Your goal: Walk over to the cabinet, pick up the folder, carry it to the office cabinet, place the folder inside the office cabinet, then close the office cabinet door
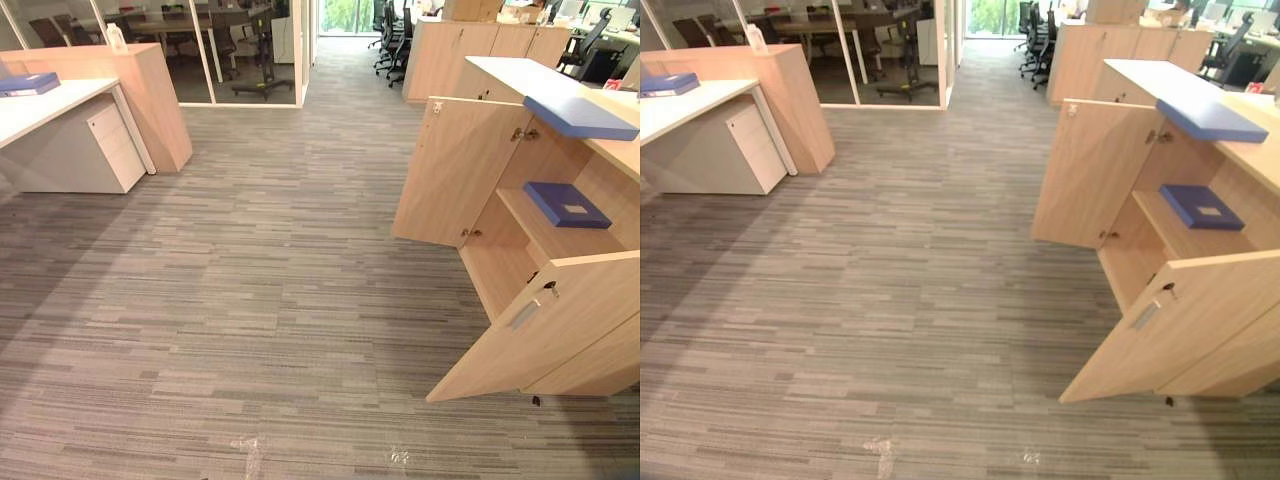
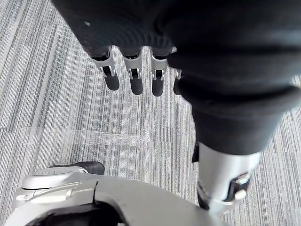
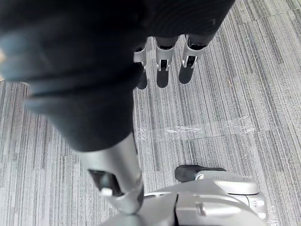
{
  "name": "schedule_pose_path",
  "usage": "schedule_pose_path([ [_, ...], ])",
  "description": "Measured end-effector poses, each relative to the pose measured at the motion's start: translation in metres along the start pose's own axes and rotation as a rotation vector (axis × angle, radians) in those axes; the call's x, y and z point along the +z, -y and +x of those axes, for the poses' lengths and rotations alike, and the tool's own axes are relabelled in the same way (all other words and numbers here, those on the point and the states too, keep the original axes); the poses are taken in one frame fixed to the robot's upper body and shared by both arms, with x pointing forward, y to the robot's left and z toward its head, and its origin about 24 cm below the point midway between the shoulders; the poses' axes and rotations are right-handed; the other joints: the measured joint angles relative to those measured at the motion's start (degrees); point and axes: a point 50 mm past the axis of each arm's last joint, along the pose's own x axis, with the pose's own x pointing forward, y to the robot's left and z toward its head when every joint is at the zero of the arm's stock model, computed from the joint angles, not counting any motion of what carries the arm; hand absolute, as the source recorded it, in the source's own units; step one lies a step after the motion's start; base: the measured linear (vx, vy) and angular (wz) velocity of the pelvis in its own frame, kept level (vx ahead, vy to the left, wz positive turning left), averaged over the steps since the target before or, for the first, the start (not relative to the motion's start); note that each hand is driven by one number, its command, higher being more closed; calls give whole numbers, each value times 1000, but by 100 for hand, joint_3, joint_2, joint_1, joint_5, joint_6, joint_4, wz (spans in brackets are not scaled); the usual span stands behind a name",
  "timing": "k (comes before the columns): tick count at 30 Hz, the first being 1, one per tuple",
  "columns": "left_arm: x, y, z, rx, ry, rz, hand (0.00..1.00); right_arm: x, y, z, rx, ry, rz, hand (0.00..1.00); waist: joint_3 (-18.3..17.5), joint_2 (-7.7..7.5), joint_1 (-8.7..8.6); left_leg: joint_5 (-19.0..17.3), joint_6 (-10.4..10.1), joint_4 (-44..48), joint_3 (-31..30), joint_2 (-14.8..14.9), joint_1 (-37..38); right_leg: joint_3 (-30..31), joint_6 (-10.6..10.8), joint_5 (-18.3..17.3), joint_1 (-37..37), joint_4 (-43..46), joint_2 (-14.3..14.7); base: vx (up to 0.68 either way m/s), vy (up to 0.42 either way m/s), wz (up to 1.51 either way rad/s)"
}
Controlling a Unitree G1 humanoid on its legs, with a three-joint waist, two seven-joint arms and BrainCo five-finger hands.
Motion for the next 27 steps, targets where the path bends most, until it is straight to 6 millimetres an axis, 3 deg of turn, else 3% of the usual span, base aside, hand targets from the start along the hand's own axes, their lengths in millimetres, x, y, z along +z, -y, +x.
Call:
schedule_pose_path([
  [18,7,-1,-14,-21,97,-46,0,4,-3,-2,2,28,5,0,60,-92,169,-34,-42,41,66,92,-35,-251,43,-163,67,-30,17,-13,11,4],
  [21,11,-2,-14,-15,116,-46,0,7,-4,-2,6,37,8,0,95,-123,189,-217,-76,276,157,171,-157,-352,1,-384,-54,228,25,49,1,-7],
  [24,22,-2,-15,-12,158,-62,0,16,-5,-2,5,77,21,0,195,-99,210,-815,-142,1304,264,345,-587,-499,-45,-1071,-560,1333,-48,37,6,-10],
  [25,26,-3,-16,1,173,-87,0,21,-6,-2,9,93,31,0,304,-118,207,-1033,-202,2014,404,435,-813,-512,-92,-1354,-647,1728,-93,54,24,10],
  [26,35,-9,-16,21,208,-105,0,26,-10,-2,19,105,45,0,400,-200,199,-985,-189,3268,560,468,-1376,-511,-100,-1520,-644,1960,-208,54,15,12],
  [27,39,-8,-17,22,228,-115,0,28,-11,-2,21,112,40,0,454,-254,202,-1031,-114,3885,627,532,-1734,-509,-98,-1563,-607,1992,-237,93,-15,5],
])
